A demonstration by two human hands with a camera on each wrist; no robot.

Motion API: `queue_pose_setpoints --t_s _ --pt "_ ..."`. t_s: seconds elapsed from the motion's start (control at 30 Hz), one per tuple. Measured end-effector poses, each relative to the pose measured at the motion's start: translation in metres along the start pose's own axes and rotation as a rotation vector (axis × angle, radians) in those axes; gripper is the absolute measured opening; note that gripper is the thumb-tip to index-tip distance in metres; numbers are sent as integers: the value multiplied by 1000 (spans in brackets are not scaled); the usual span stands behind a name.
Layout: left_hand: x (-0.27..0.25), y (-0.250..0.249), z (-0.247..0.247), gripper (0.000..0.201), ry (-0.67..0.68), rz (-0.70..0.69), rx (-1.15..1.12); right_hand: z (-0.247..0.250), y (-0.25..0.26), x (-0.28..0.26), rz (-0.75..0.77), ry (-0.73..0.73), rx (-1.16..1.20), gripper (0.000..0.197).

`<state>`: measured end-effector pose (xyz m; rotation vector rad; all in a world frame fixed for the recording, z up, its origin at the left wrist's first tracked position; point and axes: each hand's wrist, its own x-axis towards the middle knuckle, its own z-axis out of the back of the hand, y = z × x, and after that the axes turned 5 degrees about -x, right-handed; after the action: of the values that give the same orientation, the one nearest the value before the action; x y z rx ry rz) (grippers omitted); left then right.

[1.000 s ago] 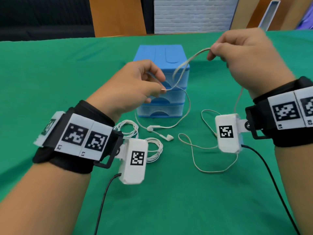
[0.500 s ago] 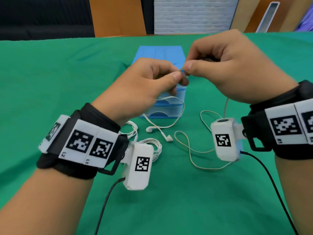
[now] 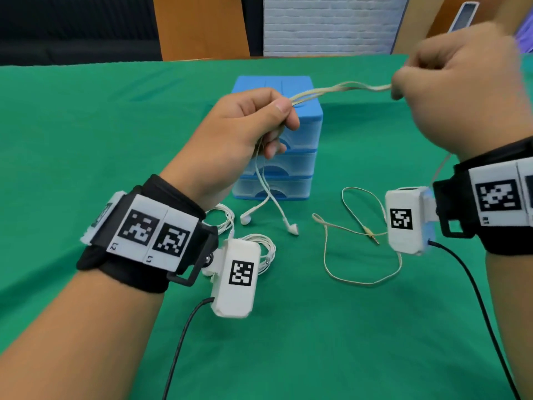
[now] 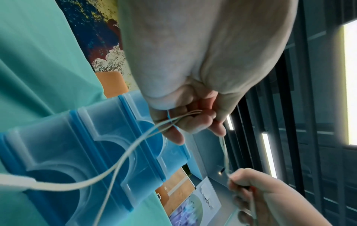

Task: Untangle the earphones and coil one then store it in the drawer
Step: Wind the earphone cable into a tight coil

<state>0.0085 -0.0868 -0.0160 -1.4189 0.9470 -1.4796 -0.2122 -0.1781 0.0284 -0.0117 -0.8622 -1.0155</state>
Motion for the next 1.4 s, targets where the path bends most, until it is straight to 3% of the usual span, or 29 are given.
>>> queue_pose_setpoints --t_s 0.1,0.23,0.4,0.83,1.1,1.2,1.33,1.4 --pt "2 0 -4 25 -10 -25 -19 -3 13 -6 40 98 10 28" --pt "3 -3 -7 27 -6 -53 -19 -11 44 -15 229 227 282 38" --pt "4 -3 -10 30 20 -80 -24 -34 61 -28 202 325 426 25" --pt "2 -3 -2 23 14 -39 42 -24 43 -20 263 68 223 20" --pt "-2 -9 2 26 55 39 -56 -15 22 -9 128 -142 131 28" --pt "-5 -10 1 33 109 122 -104 -17 17 -9 94 -66 118 25" --pt "-7 -14 1 38 143 165 -210 -18 15 -12 113 254 -5 19" --pt "-7 -16 2 35 140 147 -259 -14 24 -15 193 251 115 28"
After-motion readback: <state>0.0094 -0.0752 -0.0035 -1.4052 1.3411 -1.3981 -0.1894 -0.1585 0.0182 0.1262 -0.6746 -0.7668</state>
